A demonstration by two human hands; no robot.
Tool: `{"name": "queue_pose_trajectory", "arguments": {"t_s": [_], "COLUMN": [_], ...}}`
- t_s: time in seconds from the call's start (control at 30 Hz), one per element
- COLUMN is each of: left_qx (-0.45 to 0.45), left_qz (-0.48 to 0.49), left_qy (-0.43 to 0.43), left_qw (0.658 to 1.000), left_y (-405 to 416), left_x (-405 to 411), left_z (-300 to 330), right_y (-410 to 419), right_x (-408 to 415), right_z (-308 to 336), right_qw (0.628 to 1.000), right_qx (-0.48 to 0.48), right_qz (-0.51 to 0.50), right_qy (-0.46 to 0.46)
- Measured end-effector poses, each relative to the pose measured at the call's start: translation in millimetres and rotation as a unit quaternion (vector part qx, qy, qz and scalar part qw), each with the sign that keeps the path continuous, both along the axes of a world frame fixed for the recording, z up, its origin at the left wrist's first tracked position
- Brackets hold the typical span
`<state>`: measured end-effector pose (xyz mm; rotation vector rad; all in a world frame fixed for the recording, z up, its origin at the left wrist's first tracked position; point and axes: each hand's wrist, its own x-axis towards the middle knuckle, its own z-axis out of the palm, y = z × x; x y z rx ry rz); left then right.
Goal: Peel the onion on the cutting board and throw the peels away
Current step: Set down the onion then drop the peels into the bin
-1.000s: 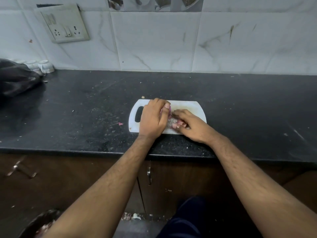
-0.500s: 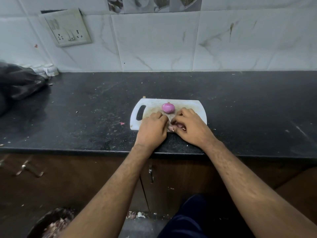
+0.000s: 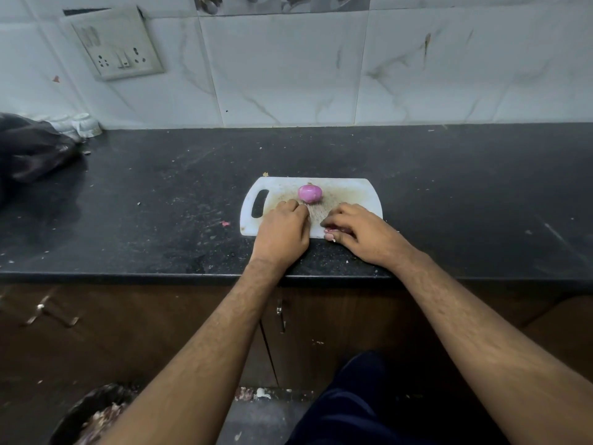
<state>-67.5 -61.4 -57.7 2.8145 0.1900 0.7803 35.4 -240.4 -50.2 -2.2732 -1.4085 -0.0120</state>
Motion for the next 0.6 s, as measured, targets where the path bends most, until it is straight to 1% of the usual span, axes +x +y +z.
{"name": "queue_pose_trajectory", "arguments": {"t_s": [0.1, 0.23, 0.33, 0.4, 0.43, 0.47, 0.5, 0.53, 0.6], "left_qx": [0.016, 0.034, 0.041, 0.017, -0.007, -0.035, -0.061, -0.075, -0.071], "left_qz": [-0.03, -0.073, -0.072, -0.061, -0.057, -0.056, -0.056, -0.059, -0.068], "left_qy": [0.006, 0.028, 0.047, 0.056, 0.055, 0.052, 0.049, 0.051, 0.07], "left_qw": [0.999, 0.996, 0.995, 0.996, 0.997, 0.996, 0.995, 0.994, 0.993], "left_y": [-1.2, -1.6, -2.4, -4.6, -6.8, -10.1, -14.2, -18.5, -27.1], "left_x": [-0.7, -2.1, -2.8, -2.9, -3.3, -3.6, -4.1, -3.3, 1.3], "left_z": [-0.8, -0.7, 1.2, 1.7, 2.2, 2.8, 3.4, 3.9, 3.9], "right_y": [-6.7, -3.1, -2.8, -6.2, -8.3, -10.6, -13.4, -16.6, -22.5], "right_x": [-2.9, -3.6, -5.3, -7.2, -6.5, -3.1, 1.3, 6.3, 12.7], "right_z": [1.3, 3.1, 4.5, 4.8, 4.0, 2.5, 1.6, 1.0, 2.5], "right_qw": [0.999, 0.999, 0.998, 0.994, 0.987, 0.974, 0.95, 0.914, 0.814], "right_qx": [0.006, 0.019, 0.026, 0.06, 0.1, 0.154, 0.219, 0.285, 0.404], "right_qz": [-0.028, -0.029, -0.049, -0.083, -0.11, -0.146, -0.187, -0.228, -0.269], "right_qy": [-0.015, 0.013, 0.022, 0.046, 0.063, 0.084, 0.12, 0.176, 0.319]}}
